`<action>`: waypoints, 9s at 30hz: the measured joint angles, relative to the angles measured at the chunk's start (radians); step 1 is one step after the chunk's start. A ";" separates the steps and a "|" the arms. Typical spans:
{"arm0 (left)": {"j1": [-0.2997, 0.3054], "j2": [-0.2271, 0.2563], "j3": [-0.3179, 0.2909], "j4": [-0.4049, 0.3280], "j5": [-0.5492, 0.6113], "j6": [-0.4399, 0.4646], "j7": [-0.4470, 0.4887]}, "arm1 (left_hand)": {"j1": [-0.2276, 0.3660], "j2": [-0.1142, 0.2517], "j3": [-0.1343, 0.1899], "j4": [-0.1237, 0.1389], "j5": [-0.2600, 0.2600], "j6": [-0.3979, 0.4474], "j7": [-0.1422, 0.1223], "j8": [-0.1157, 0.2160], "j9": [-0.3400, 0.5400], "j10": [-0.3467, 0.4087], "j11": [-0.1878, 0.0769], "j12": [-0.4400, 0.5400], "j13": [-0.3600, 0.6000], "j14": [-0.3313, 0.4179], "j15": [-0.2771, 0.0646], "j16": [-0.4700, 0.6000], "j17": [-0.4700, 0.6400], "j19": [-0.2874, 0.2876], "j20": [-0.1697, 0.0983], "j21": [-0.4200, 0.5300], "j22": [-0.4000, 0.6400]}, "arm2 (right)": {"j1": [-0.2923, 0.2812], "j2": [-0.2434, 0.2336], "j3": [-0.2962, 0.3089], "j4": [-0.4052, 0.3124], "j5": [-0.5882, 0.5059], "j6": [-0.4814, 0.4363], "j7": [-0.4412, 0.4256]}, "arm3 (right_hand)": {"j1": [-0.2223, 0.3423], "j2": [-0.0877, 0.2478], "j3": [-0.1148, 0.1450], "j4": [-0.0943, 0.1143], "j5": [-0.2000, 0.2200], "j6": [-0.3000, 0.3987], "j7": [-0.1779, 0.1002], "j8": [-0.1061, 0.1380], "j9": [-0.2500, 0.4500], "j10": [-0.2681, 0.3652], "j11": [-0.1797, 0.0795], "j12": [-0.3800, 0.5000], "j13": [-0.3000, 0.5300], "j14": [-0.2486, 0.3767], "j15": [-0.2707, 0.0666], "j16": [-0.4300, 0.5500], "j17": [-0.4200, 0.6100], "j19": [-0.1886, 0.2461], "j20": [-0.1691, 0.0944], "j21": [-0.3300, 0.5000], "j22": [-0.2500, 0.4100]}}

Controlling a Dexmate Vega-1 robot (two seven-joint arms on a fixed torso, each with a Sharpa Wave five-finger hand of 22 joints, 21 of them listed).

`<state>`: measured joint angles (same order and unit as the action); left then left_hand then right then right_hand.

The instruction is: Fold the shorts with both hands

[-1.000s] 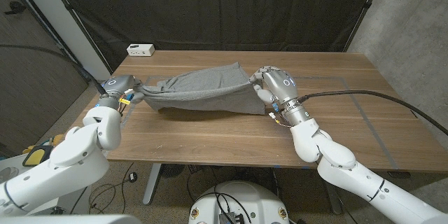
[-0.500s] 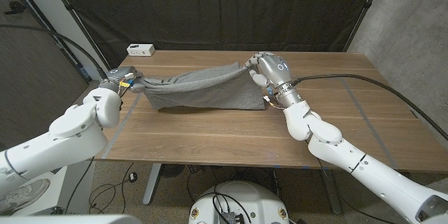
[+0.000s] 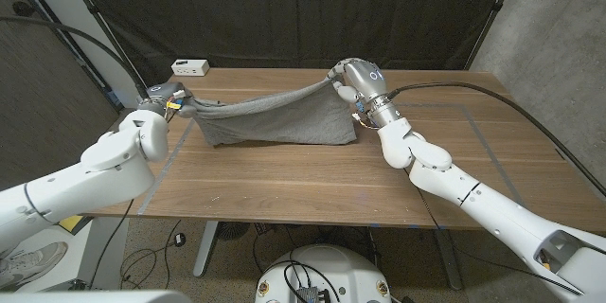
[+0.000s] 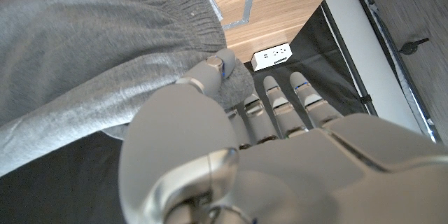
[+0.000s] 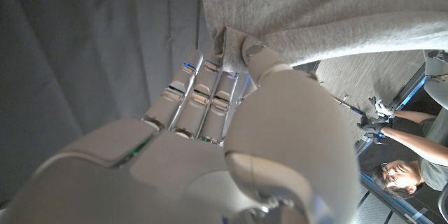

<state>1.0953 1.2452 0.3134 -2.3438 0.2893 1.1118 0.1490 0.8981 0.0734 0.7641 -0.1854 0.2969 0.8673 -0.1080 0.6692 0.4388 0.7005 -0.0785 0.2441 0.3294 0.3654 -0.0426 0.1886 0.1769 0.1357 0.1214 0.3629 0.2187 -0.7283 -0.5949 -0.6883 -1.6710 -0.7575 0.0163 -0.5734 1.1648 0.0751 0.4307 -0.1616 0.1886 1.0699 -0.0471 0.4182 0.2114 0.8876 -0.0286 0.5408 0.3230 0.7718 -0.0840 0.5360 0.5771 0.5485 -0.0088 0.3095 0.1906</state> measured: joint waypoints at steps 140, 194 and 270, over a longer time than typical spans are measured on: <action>-0.869 -1.004 0.511 1.675 -0.007 0.136 0.709 | -0.253 0.079 -0.220 0.089 -0.119 -0.154 0.058 -0.392 -0.211 -0.030 -0.021 -0.023 -0.005 0.145 -0.006 0.017 0.007 0.064 0.014 0.112 0.000 | 0.779 0.589 -0.685 1.230 0.596 -0.141 0.277 | -0.312 0.035 -0.120 0.160 0.008 -0.155 -0.050 -0.098 -0.012 -0.116 -0.027 -0.107 -0.049 0.018 -0.003 0.015 0.113 0.014 0.025 0.027 0.012; -0.523 -0.383 0.468 0.587 -0.082 0.080 0.336 | -0.525 -0.064 -0.361 0.146 -0.124 -0.600 -0.007 -0.499 -0.254 -0.349 0.037 -0.059 -0.088 -0.157 0.030 -0.011 0.009 -0.096 0.031 0.064 -0.014 | 0.363 0.165 -0.295 0.413 0.393 -0.031 0.194 | -0.538 0.095 -0.050 0.222 -0.011 -0.453 -0.005 -0.237 -0.016 -0.364 0.048 -0.314 -0.100 -0.249 0.034 -0.314 -0.147 -0.059 0.054 0.009 -0.005; -0.624 -0.219 0.623 0.498 0.206 -0.113 -0.419 | -0.229 -0.225 -0.544 0.013 0.143 -0.960 0.012 -0.469 -0.259 -0.629 -0.015 -0.029 -0.134 -0.389 0.078 0.000 -0.005 -0.090 0.069 -0.031 -0.028 | 0.190 0.139 -0.279 0.235 0.176 -0.086 0.483 | -0.757 0.062 -0.068 0.261 -0.003 -0.806 -0.066 -0.245 -0.025 -0.695 -0.002 -0.364 -0.132 -0.681 0.048 -0.362 -0.354 -0.368 0.039 -0.121 -0.014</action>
<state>0.4717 1.0259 0.9366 -1.8454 0.4952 0.9988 -0.2705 0.6692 -0.1517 0.2197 -0.1724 0.4404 -0.0925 -0.0960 0.2003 0.1795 0.0713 -0.0932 0.2147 0.1952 -0.0238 0.0357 0.1888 0.1720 0.0453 0.1908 0.3319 0.1908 -0.5380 -0.4560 -0.9668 -1.4359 -0.5810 -0.0702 -0.0906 0.4082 0.1372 0.3629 0.0995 0.1855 0.2639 -0.1126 0.1733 0.1862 0.1925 -0.0303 0.1772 0.1906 0.0905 -0.0358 0.1741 0.2228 0.1801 0.0305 0.1885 0.1769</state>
